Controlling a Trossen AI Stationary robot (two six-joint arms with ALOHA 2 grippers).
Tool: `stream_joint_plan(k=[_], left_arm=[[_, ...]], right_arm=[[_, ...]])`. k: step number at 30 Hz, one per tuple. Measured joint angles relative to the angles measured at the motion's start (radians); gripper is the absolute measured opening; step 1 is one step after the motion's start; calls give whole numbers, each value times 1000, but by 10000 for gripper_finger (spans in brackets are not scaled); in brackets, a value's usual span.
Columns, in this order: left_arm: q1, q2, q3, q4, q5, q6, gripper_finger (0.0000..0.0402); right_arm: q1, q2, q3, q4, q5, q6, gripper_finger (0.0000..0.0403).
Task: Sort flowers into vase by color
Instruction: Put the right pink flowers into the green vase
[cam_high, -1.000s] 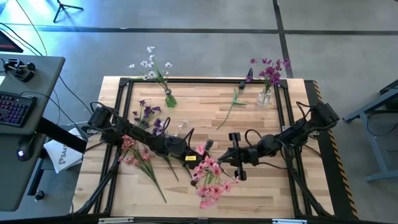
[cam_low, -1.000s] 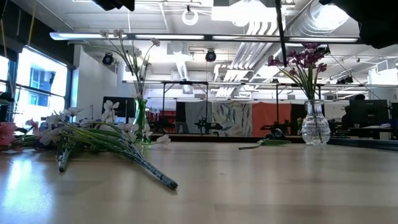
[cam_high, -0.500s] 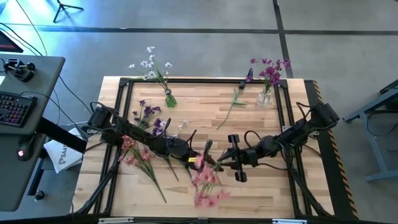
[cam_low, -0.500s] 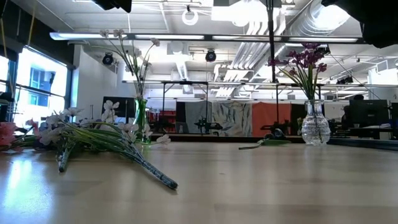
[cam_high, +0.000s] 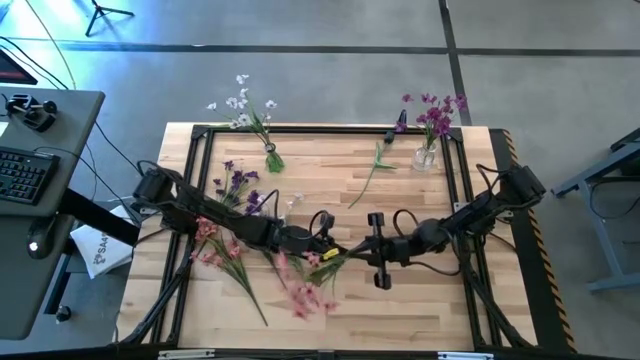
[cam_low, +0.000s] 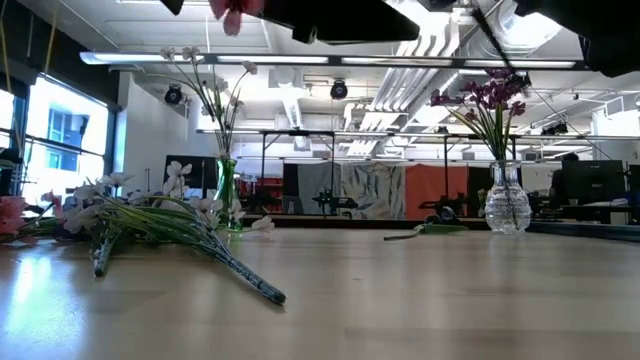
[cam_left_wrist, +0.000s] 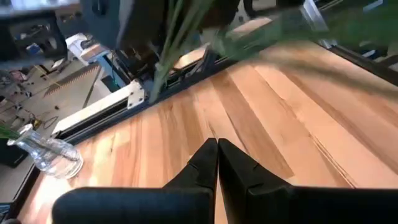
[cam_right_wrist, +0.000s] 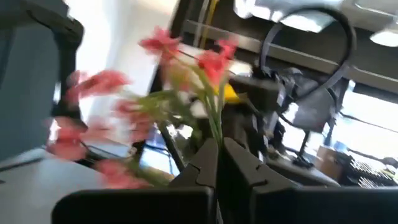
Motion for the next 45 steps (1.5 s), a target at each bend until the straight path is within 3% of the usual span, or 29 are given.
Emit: stream_joint_plan(k=[5,8,10,15,19,23,31,37,40,45], left_arm=[[35,-8,-19,-102,-11,-34,0],[75,-7,-91,-64,5,-61,0],[105,-7,-163,68,71,-63,0],[162,-6,-312,619,328,5,0],[169,-7,-316,780,417,136,18],[169,-7,-252,762,482,155,68],[170,-6,-155,660,427,217,174],[180,-6,-98,583,461,262,187],[181,-6,-66,540,522,246,185],[181,-6,-26,488,536,169,184]], right_arm=[[6,0,0,6,103,16,2],[15,0,0,70,120,-2,1],[23,0,0,125,93,-27,1],[17,-2,24,148,-78,-46,1],[-4,-1,70,150,-174,-56,1],[-35,-1,104,147,-251,-75,0],[-116,-1,140,132,-409,-21,0],[-162,-1,159,110,-573,26,0],[-177,0,162,78,-591,25,0],[-199,0,162,53,-594,24,0]])
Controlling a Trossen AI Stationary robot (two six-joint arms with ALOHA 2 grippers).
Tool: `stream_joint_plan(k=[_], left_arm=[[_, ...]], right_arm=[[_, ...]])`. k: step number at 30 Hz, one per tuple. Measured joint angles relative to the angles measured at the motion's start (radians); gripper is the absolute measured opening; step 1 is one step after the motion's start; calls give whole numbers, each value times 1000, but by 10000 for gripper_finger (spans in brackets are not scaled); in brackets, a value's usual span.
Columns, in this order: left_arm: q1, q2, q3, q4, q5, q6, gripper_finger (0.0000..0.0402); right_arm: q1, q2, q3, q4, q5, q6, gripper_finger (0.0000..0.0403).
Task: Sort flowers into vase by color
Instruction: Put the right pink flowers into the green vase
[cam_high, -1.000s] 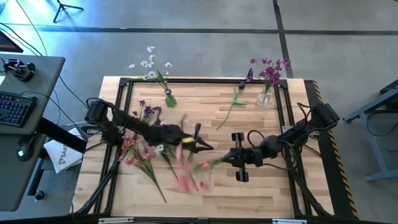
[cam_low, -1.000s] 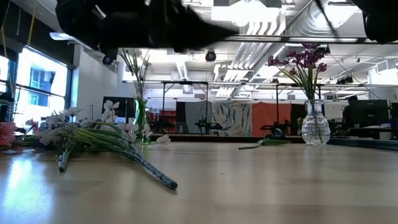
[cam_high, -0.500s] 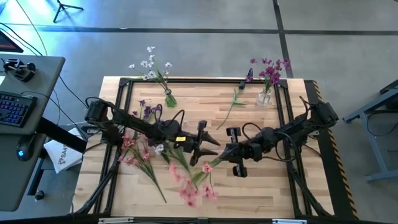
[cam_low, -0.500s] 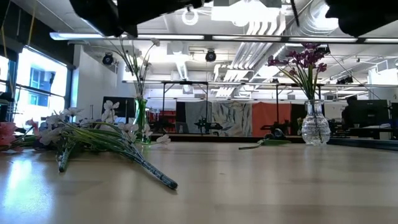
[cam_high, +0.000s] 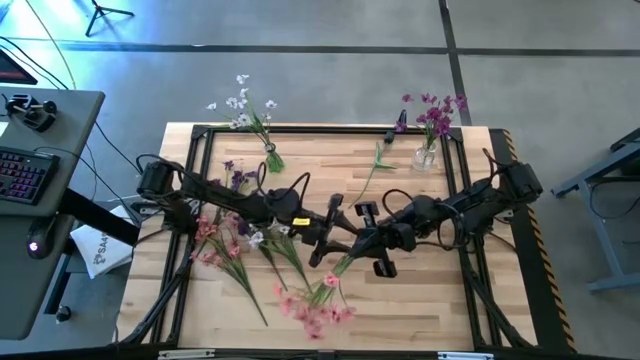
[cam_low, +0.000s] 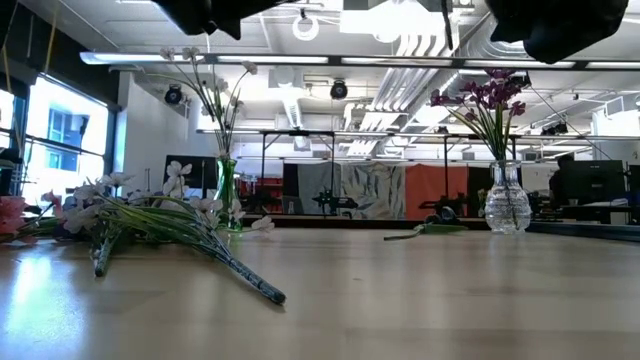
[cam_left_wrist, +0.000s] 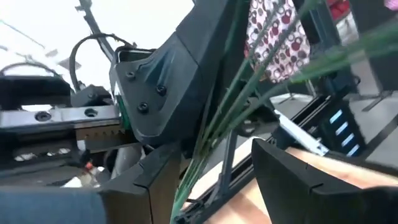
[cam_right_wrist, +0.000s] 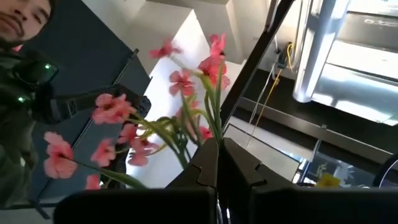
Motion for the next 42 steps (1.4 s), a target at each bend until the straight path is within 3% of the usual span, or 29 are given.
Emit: stream_joint_plan(k=[9,21,28,32,37,42], left_arm=[[13,0,13,-6,51,-132,170],[13,2,13,14,36,-196,16],[2,-2,13,-58,35,-195,2],[0,-18,5,-117,-13,-218,1],[3,-43,-10,-199,-82,-257,0],[-9,-87,-9,-371,-255,-257,0]], right_arm=[[9,0,0,-41,8,-72,0],[25,-2,2,-106,12,-99,0],[45,-2,0,-145,23,-84,11],[63,0,-2,-151,41,-41,37],[89,-14,-3,-198,130,-3,108],[143,-78,-6,-293,281,-73,181]])
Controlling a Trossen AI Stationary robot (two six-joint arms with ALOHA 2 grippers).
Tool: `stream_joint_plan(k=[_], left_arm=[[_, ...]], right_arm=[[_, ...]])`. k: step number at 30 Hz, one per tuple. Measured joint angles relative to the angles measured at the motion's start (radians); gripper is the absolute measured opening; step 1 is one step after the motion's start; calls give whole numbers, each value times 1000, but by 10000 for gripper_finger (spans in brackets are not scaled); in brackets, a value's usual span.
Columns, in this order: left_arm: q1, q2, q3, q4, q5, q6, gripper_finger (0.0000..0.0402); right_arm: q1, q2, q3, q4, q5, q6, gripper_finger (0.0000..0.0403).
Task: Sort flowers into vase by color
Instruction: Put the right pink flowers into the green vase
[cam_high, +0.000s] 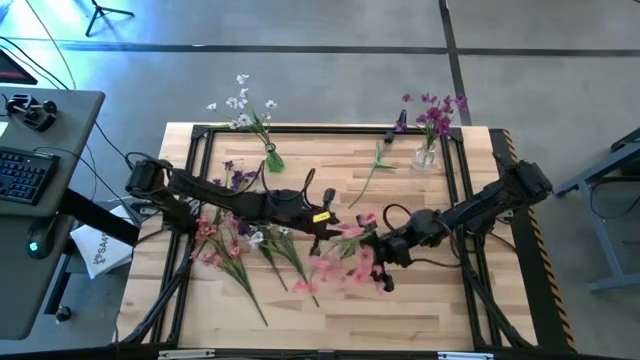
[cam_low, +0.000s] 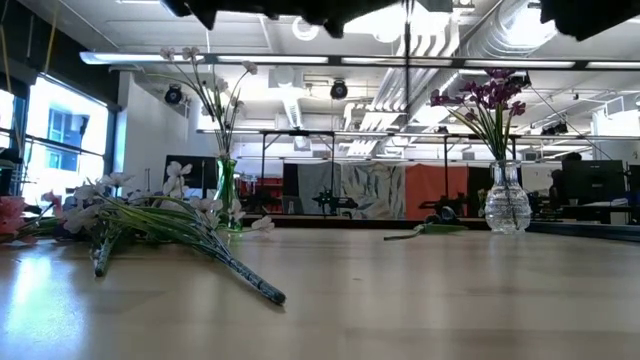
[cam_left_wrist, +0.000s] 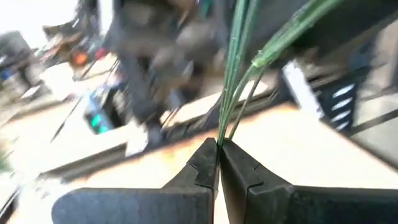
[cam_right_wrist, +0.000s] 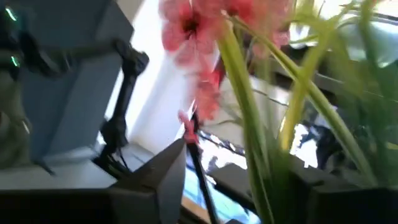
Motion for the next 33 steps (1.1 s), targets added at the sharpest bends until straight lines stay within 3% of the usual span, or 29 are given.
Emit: stream_joint_plan(k=[6,11,14,22,26,29,33], left_arm=[[-25,-44,-7,-192,-205,-25,0],[-34,-106,-111,-185,-339,-50,0],[-33,-168,-195,-179,-438,-85,0],[-31,-321,-423,-179,-589,-226,0],[-32,-382,-515,-64,-585,-250,0],[-32,-413,-556,113,-485,-215,0],[-32,-416,-576,349,-237,-171,0]], right_arm=[[98,-117,-1,-214,334,-51,214],[194,-200,-1,-420,690,-51,215],[241,-240,-1,-494,831,-59,215],[344,-318,20,-502,864,-183,215],[365,-320,23,-514,858,-139,215],[327,-300,-6,-609,859,38,215],[229,-196,-42,-587,858,258,215]])
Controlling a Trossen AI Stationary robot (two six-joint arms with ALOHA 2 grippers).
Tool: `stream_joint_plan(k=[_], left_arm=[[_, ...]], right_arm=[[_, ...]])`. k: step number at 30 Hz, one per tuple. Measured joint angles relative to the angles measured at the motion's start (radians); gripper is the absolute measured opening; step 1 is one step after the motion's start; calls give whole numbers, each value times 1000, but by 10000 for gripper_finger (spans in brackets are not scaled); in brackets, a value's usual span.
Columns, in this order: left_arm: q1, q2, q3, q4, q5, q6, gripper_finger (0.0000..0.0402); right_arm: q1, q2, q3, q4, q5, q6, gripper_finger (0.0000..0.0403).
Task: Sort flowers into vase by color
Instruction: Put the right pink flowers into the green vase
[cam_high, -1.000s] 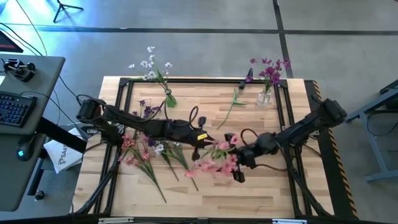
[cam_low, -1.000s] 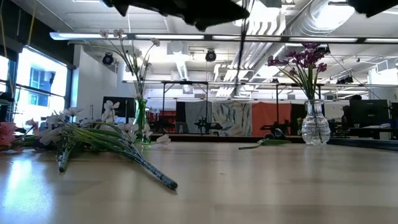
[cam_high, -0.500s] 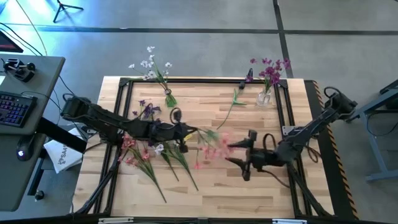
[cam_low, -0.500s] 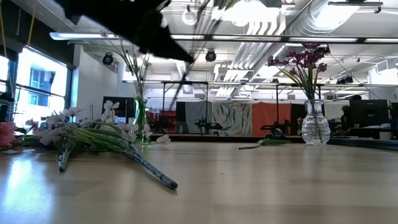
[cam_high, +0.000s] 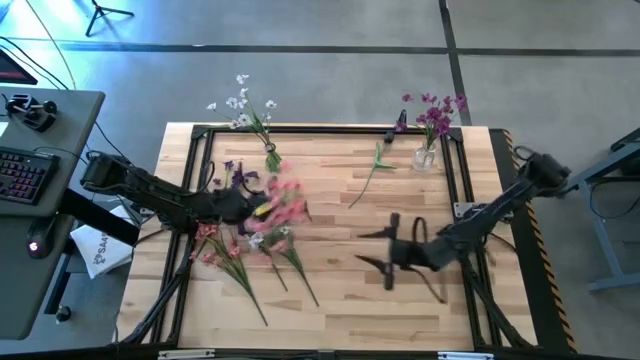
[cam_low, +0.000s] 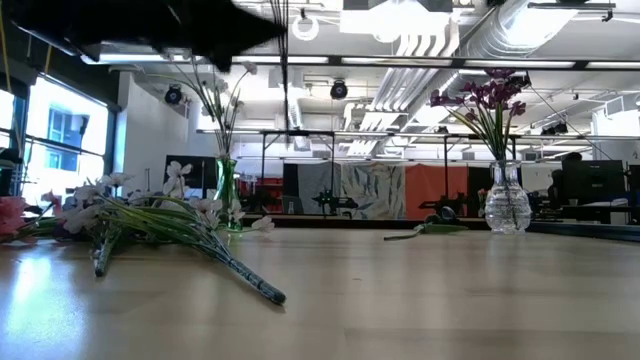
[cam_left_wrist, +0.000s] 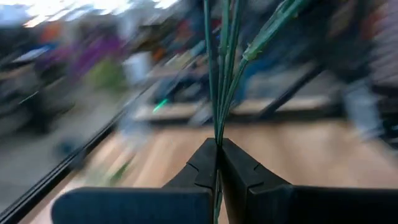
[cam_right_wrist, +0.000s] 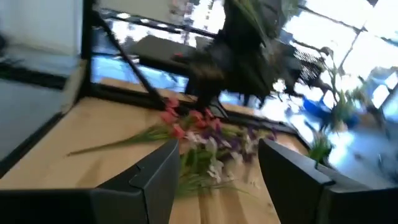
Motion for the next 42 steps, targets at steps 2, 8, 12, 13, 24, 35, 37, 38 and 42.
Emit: stream_joint_plan(k=[2,8,12,13,24,35,37,38,42], left_arm=[[-1,2,0,69,113,4,0],[-23,6,-1,130,198,-4,0],[-34,6,-1,129,198,-3,0],[-35,6,-1,128,198,-3,0],[-36,6,-1,115,203,-1,0],[-21,8,-2,-47,186,27,74],[-14,16,-1,-26,174,11,99],[-11,24,-2,-12,174,9,111],[-6,94,15,94,177,16,147]], right_arm=[[-53,79,-1,72,-4,31,215],[-203,337,81,294,-211,19,213],[-250,430,173,259,-215,35,191],[-256,445,195,248,-215,35,183],[-261,470,290,106,-227,80,15],[-275,510,78,674,-313,73,3],[-276,521,73,708,-316,54,3],[-279,524,74,709,-318,52,3],[-291,528,98,687,-337,51,2]])
